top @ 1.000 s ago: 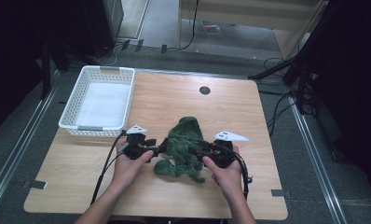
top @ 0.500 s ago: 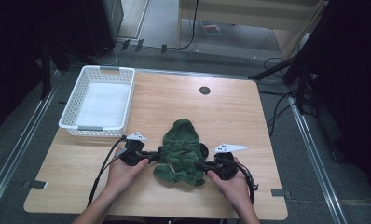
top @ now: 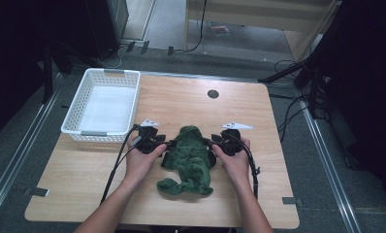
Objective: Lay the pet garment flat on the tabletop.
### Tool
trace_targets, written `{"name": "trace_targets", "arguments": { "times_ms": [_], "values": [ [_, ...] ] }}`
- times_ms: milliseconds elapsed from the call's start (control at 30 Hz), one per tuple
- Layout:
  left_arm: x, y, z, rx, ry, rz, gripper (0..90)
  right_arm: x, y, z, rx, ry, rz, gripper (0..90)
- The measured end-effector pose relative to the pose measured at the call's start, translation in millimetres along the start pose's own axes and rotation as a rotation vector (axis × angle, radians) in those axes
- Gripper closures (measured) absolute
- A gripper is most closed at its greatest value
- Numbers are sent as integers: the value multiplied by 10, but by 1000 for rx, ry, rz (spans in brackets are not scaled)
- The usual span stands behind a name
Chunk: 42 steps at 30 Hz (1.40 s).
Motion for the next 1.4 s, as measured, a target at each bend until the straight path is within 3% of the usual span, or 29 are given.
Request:
{"name": "trace_targets", "arguments": {
  "times_ms": [33, 67, 167, 233, 267, 300, 433, 467, 533, 567, 633, 700, 767, 867, 933, 1033, 1133, 1200, 1300, 1400],
  "values": [
    [34, -19, 13, 2, -23, 9, 408, 56, 0, -5, 6, -23, 11, 580],
    [71, -36, 3, 1, -18, 18, 436, 108, 11, -2, 1, -33, 29, 591],
    [152, -43, -11, 52, -39, 61, 532, 242, 48, 36, -58, -7, 75, 623],
    [172, -25, -44, 109, -31, 82, 681, 302, 68, 52, -119, 42, 90, 709],
    [166, -17, -64, 143, -20, 85, 801, 306, 67, 52, -137, 60, 93, 825],
    [146, -20, -58, 170, -36, 79, 880, 296, 67, 42, -158, 83, 87, 892],
    [32, -83, 64, 194, -113, 32, 900, 149, -30, 59, -235, 142, -30, 900],
    [7, -96, 112, 188, -132, 21, 900, 90, -66, 55, -251, 162, -66, 900],
    [-10, -100, 180, 148, -121, 12, 900, -11, -113, 34, -268, 184, -113, 900],
    [-5, -82, 201, 151, -127, 25, 900, -15, -99, 32, -269, 170, -103, 900],
    [42, -30, 212, 173, -139, 45, 900, 51, 1, 6, -310, 172, -27, 899],
    [90, 29, 242, 144, -133, 60, 900, 105, 97, -19, -354, 174, 22, 861],
    [63, 19, 270, 115, -122, 34, 839, 90, 147, -32, -321, 134, 45, 724],
    [0, -12, 274, 114, -105, 1, 701, -38, 106, -17, -290, 55, 3, 608],
    [-76, -69, 253, 91, -79, -38, 665, -178, 31, -16, -251, 13, -24, 598],
    [-103, -152, 172, 91, -58, -75, 625, -304, -134, 37, -208, -53, -88, 600],
    [-35, -216, 73, 89, -49, -98, 604, -261, -283, 86, -179, -36, -129, 619],
    [74, -204, 17, 99, -43, -77, 623, -114, -335, 102, -139, -14, -123, 630],
    [232, -97, -88, 147, -21, -9, 698, 193, -258, 114, -129, 17, -45, 674],
    [292, -12, -140, 198, -18, 29, 755, 369, -105, 156, -184, 31, 39, 729]
  ]
}}
Point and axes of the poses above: each handheld gripper's, and its own axes: x roughly forward along the jaws, y roughly out of its underside, z roughly to its left, the point moved 8 cm from there along x, roughly forward along the jaws, and after that the axes turned 2 degrees about z, right-handed, at the moved point
